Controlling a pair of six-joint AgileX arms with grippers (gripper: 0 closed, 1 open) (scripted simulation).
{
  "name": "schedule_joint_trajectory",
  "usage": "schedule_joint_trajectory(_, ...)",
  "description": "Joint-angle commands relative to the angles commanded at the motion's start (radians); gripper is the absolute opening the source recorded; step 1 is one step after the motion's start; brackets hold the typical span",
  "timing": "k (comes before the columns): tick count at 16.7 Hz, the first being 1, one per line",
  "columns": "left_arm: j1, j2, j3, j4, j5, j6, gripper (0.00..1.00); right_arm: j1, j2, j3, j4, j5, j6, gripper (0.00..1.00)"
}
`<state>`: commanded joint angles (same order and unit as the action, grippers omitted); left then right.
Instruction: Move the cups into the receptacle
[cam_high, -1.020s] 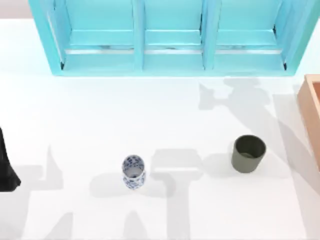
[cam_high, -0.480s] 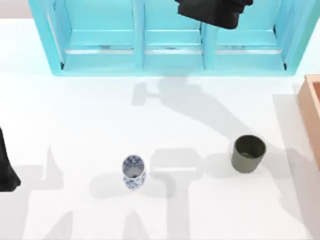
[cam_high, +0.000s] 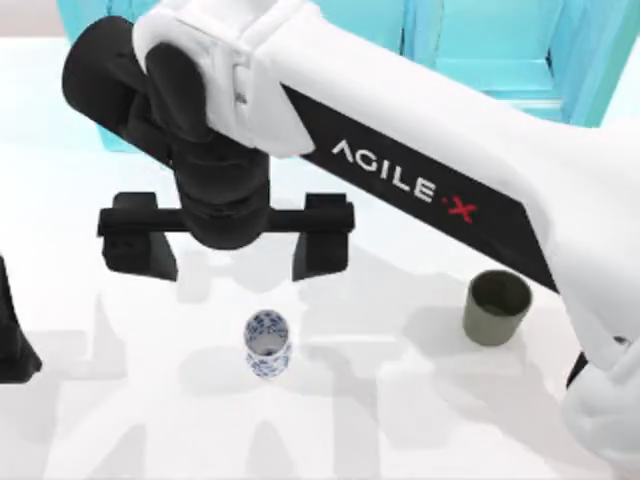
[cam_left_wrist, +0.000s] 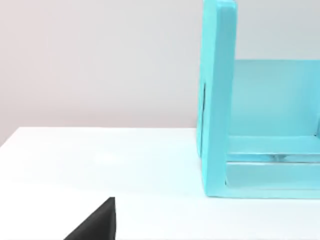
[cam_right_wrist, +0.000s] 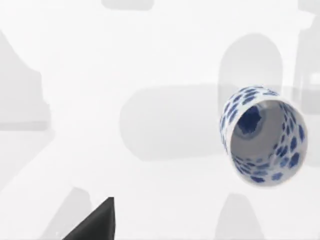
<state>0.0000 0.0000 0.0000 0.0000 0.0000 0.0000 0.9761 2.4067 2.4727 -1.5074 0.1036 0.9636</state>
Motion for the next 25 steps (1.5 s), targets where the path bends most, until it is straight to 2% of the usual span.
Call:
schedule_joint_trajectory(3,0.000,0.000,0.000,0.000,0.000,0.000,1.00,0.007,0.063,0.046,-0.059,-0.014,0.040,1.00)
schedule_joint_trajectory(10,0.000,0.000,0.000,0.000,0.000,0.000,1.00,0.002,0.063,0.027,-0.041,-0.013,0.037,1.00)
schedule_joint_trajectory(19,0.000,0.000,0.000,0.000,0.000,0.000,1.00,-0.007,0.045,-0.350,0.319,-0.015,0.026,1.00)
schedule_joint_trajectory(25,0.000,0.000,0.000,0.000,0.000,0.000,1.00,-0.008,0.043,-0.386,0.355,-0.015,0.025,1.00)
